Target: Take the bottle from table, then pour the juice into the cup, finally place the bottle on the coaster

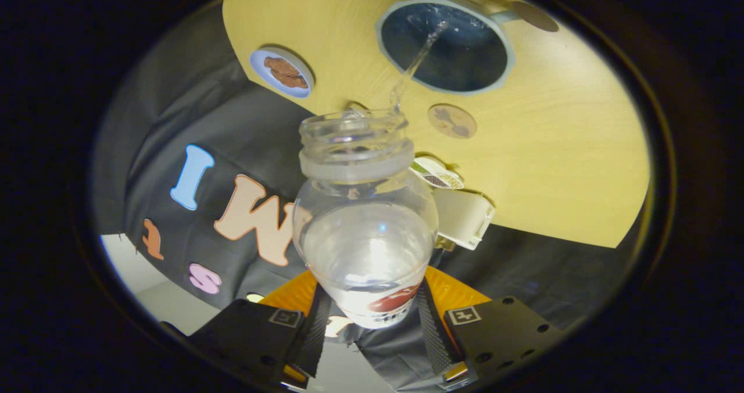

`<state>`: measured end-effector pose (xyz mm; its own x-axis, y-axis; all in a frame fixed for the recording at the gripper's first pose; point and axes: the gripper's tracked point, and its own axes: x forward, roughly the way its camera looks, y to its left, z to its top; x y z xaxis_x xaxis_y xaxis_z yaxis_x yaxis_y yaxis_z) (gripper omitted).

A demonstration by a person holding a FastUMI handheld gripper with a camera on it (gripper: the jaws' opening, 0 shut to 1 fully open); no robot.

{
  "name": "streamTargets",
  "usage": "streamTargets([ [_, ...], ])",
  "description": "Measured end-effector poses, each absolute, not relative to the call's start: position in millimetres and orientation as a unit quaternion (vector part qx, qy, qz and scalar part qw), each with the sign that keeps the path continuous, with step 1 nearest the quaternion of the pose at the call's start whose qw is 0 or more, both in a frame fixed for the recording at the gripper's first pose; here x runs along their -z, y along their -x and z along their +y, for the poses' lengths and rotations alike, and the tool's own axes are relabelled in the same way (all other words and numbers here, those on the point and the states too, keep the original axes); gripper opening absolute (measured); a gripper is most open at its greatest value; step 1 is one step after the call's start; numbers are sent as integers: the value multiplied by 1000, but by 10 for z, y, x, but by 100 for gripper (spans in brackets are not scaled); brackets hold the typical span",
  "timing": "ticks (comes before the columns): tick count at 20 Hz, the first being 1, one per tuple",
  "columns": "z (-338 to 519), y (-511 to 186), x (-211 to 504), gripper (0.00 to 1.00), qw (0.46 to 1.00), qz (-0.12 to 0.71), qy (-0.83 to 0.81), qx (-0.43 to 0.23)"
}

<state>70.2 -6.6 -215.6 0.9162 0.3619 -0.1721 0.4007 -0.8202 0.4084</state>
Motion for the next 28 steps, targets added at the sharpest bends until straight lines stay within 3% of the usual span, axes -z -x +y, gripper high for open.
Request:
streamTargets([
  [10, -40, -669, 2193, 76, 226, 211, -950, 45],
  [14, 100, -659, 2338, 76, 264, 221, -937, 58],
  [19, 312, -660, 2614, 76, 355, 228, -902, 89],
  [28, 502, -698, 2914, 76, 575, 220, -773, 153],
])
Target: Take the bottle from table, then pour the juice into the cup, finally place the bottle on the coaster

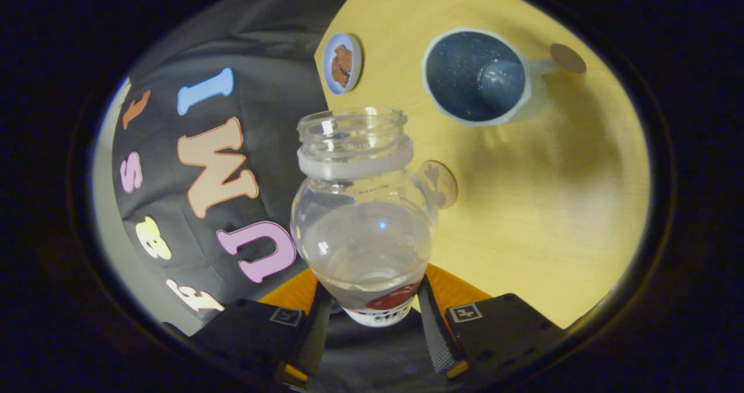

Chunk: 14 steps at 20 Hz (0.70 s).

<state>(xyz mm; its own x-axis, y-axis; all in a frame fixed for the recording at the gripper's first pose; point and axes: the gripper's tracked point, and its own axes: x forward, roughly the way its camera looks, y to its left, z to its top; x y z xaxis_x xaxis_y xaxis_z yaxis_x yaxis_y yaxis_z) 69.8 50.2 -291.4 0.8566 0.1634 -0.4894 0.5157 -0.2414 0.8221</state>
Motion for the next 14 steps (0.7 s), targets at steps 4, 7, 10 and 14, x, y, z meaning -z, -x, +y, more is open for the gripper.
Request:
streamTargets([
  [4, 444, -722, 3019, 76, 683, 221, -671, 186],
  [7, 431, -758, 3049, 76, 752, 238, -582, 199],
  [10, 399, -864, 3043, 76, 821, 238, -480, 198],
  [14, 440, -912, 3214, 76, 875, 268, -348, 204],
])
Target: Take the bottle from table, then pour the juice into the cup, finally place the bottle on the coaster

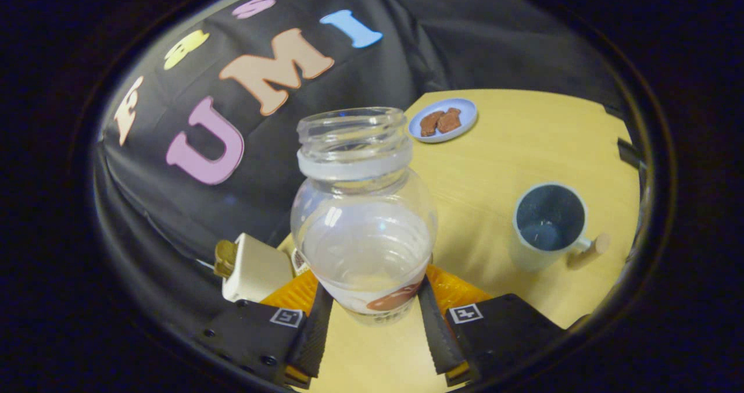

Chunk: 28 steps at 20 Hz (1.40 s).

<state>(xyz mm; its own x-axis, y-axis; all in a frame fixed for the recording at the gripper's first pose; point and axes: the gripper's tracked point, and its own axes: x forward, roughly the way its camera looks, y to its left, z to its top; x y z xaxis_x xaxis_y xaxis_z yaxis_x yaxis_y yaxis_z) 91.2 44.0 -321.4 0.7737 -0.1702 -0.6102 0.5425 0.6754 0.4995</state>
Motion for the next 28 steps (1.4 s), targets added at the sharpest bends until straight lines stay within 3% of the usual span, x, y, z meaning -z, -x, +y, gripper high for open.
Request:
streamTargets([
  [13, 293, -1328, 3503, 76, 928, 277, -90, 234],
  [28, 225, -1693, 3819, 77, 911, 295, -98, 272],
])
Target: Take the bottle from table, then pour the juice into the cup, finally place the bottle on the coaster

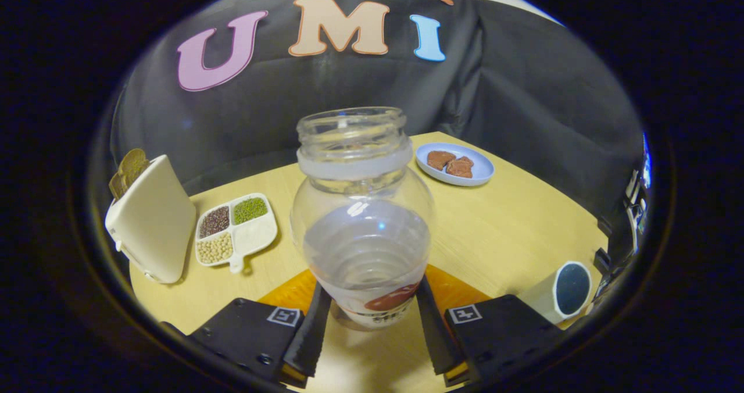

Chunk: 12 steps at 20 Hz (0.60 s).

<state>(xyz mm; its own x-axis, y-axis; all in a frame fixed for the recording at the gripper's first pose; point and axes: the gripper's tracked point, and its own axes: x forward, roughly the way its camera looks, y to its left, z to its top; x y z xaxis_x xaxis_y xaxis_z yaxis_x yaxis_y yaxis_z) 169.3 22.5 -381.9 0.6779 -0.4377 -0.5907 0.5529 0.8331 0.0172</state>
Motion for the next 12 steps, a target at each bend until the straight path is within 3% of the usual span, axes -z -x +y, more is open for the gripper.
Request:
streamTargets([
  [12, 200, -1680, 3871, 80, 913, 302, -81, 262],
])
